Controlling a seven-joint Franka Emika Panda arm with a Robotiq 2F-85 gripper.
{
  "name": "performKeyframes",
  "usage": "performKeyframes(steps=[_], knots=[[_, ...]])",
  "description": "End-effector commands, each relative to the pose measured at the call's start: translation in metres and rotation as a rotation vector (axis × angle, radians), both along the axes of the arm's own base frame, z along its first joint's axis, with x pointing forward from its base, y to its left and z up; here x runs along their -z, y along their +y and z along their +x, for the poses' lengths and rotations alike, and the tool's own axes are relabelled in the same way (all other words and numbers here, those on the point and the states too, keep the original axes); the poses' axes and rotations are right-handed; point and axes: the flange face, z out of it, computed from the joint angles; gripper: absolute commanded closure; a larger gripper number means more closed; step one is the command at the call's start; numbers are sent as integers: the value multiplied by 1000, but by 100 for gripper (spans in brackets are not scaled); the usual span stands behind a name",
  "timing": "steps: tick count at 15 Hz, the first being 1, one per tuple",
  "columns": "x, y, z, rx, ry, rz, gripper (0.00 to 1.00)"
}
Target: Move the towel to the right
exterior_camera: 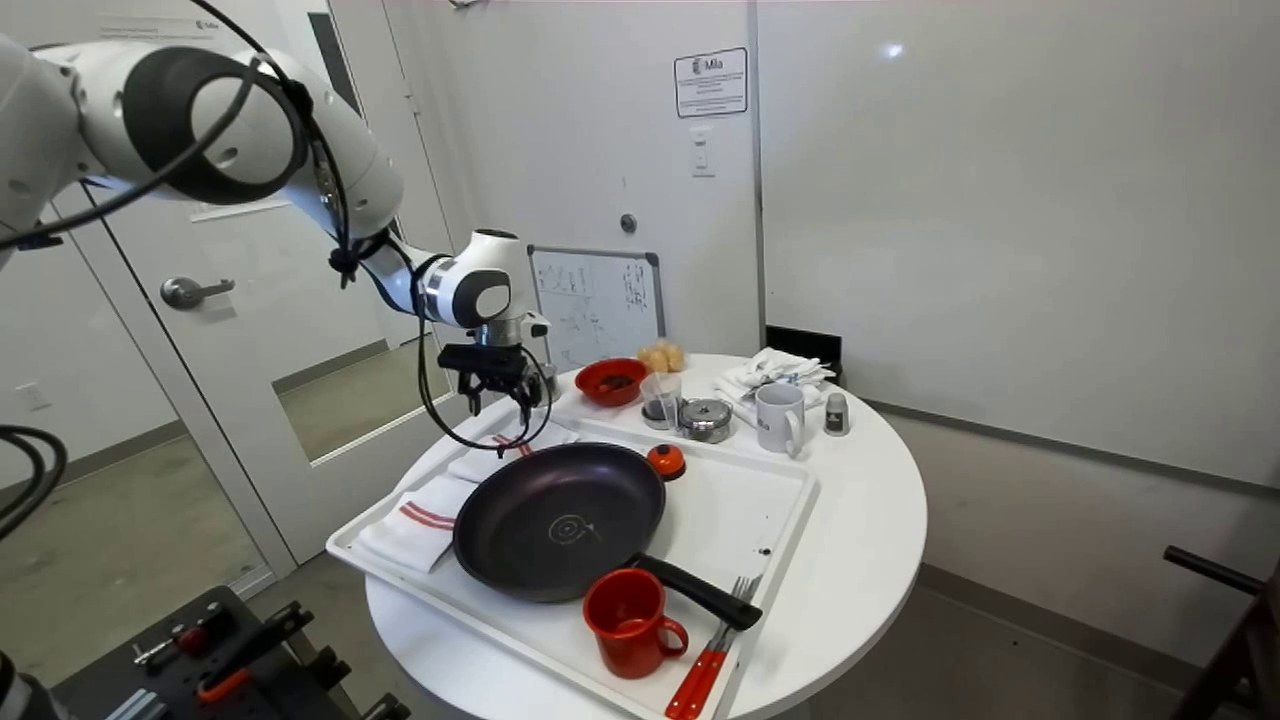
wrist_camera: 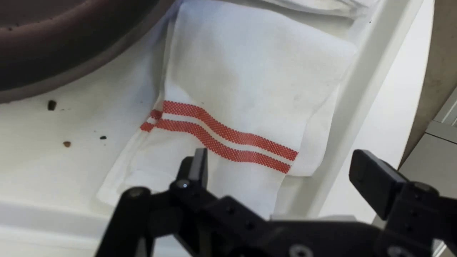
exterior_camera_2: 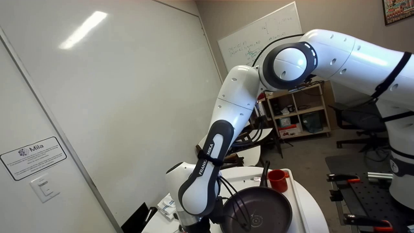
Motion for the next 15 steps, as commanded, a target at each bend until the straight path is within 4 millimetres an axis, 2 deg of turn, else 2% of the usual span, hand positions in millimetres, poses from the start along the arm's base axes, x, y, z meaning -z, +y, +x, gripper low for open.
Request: performKeyframes(steps=[1, 7, 10, 15], knots=[[30, 7, 14, -10, 42, 15, 0], [54, 13, 17, -9, 64, -4, 0], [65, 19, 10, -26, 68, -40, 0], [69, 13, 2, -26, 48, -140, 0]])
